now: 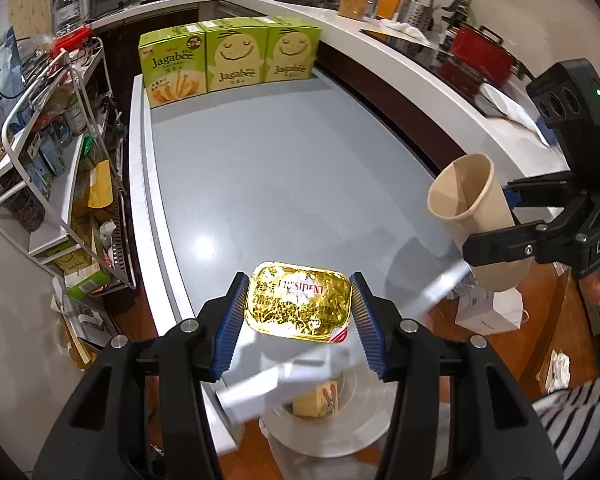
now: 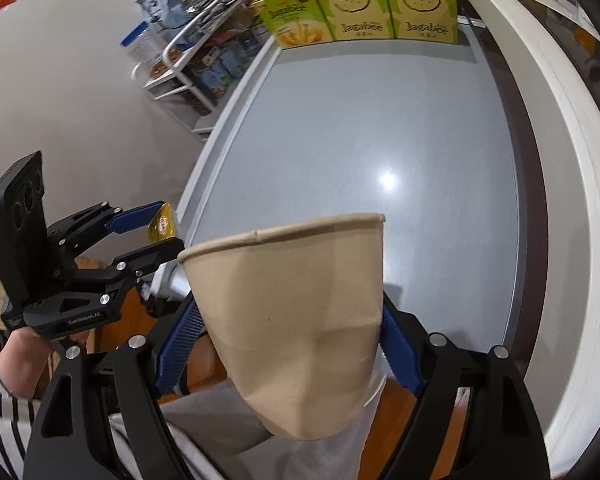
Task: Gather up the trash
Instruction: 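Carry the butter tub and paper cup over the white bin with both tools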
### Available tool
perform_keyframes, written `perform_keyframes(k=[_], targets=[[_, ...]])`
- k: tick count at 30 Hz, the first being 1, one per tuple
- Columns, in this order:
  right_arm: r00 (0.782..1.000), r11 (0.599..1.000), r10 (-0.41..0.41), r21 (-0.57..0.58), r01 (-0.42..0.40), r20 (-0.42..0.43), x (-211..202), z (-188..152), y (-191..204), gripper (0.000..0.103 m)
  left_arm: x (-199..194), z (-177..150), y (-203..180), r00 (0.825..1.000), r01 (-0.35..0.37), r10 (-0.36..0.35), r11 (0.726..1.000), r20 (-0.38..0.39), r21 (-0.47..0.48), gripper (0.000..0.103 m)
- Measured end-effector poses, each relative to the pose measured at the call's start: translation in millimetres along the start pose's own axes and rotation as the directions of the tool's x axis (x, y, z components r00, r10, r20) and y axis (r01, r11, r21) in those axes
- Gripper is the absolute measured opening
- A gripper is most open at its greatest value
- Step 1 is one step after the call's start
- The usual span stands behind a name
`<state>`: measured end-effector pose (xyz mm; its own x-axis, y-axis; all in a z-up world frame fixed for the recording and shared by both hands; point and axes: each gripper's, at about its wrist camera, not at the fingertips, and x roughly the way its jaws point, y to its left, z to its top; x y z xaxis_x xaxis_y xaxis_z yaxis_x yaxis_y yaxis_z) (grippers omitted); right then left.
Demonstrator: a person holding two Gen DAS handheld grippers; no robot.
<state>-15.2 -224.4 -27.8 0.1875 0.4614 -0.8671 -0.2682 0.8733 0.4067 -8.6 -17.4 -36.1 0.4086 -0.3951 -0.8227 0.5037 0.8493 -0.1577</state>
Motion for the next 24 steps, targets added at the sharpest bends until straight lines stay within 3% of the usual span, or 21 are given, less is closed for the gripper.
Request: perform_keyframes(k=[13,24], targets=[[0.988,0.996,0.066,-0.057,-0.075,-0.142,11.7,-68.8,28.5,0.079,-11.5,-56.2,-34.3,0.995,0.038,-0.034,0.998,-0.090,0.045,0.052],[0.955,0.997,0.005,-0.074,-0.029,-0.297,77.5,-101.9,31.1,0.079,25.2,-108.4,-43.8,0.963,0.094,-0.082,0.995,-0.255,0.034,0.052]])
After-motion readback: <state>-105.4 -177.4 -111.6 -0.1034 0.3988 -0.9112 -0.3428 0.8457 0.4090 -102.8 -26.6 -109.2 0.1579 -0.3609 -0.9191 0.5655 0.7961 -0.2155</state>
